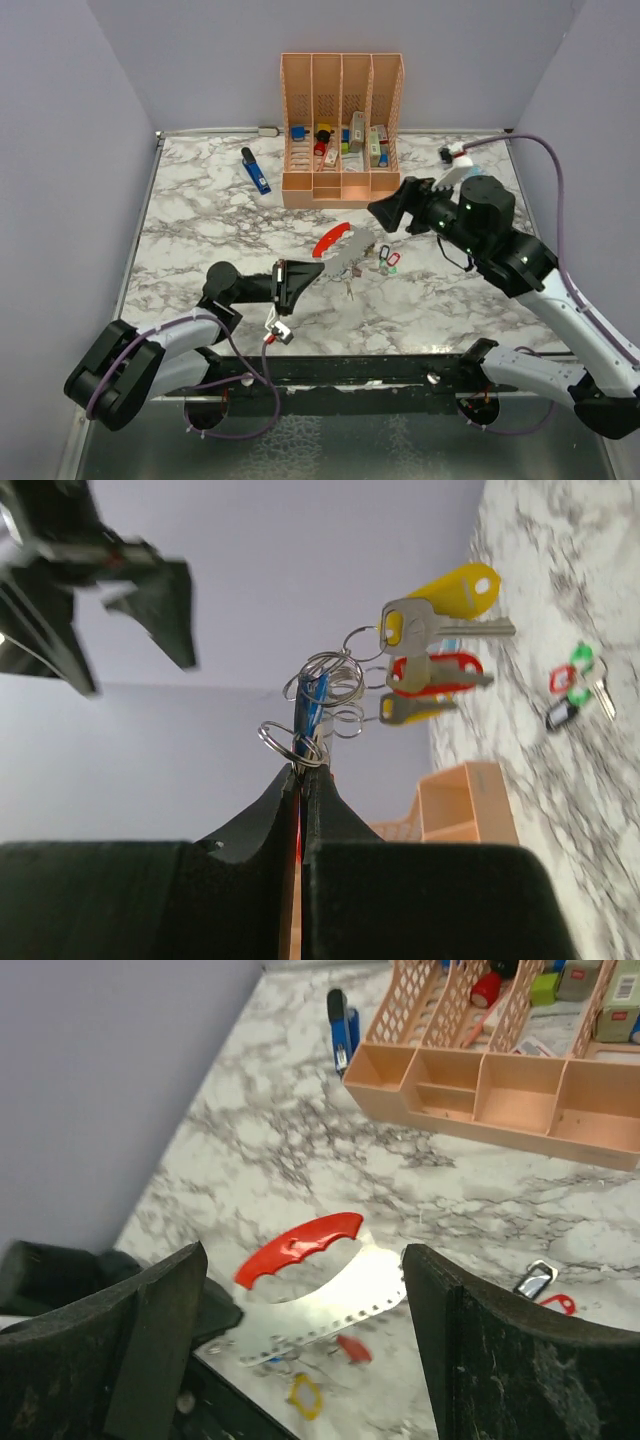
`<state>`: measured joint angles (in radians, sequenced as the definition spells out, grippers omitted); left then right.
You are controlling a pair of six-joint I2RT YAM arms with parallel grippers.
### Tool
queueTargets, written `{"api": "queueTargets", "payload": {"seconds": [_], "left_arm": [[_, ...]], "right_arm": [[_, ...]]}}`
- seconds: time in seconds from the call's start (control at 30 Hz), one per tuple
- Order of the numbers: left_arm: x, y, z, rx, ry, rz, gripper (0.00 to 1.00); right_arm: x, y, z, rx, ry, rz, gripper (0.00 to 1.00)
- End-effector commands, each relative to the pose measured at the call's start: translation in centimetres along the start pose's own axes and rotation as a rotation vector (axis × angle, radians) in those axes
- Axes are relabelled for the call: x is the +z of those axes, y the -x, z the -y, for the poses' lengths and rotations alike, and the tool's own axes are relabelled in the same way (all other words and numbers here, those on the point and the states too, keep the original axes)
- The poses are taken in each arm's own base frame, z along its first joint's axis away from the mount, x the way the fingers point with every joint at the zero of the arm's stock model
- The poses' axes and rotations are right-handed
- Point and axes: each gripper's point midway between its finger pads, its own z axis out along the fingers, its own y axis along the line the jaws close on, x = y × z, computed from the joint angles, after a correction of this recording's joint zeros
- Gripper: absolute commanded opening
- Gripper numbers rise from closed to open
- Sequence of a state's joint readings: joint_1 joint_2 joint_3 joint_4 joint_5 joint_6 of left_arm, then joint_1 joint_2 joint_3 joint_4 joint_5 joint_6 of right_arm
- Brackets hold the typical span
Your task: Put the keys on the keyring
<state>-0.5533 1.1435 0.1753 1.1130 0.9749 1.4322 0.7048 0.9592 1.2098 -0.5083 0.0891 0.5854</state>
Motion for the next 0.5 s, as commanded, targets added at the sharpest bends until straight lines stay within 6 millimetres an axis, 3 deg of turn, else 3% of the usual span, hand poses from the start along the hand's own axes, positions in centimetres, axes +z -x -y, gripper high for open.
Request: {"api": "queueTargets", "payload": {"seconds": [0.0, 0.07, 0.13, 0.23, 0.3, 0.47], "left_arm": [[0.1, 4.5, -3.4, 0.003, 0.052, 0.216, 0.0], [0.2, 4.2, -4.0, -0.089, 0.052, 0.204, 0.0], [0.3, 3.8, -4.8, -0.179, 0.056, 0.186, 0.0], [0.3, 4.3, -5.5, -0.287, 0.06, 0.207, 0.0], [0.4, 4.8, -5.7, -0.362, 0.038, 0.231, 0.0], [0.9, 4.7, -4.7, -0.559, -0.093, 0.239, 0.0]], "right_arm": [[1.0, -3.3, -0.6, -0.266, 0.134, -0.149, 0.8], [0.6, -3.8, -1.6, -0.29, 0.214, -0.152, 0.79], [0.3, -4.1, -1.4, -0.307, 0.215, -0.152, 0.78], [0.3, -4.7, -1.5, -0.318, 0.235, -0.181, 0.76], [0.1, -5.3, -2.8, -0.321, 0.319, -0.212, 0.75], [-0.6, -5.7, -5.4, -0.301, 0.463, -0.257, 0.71]]}}
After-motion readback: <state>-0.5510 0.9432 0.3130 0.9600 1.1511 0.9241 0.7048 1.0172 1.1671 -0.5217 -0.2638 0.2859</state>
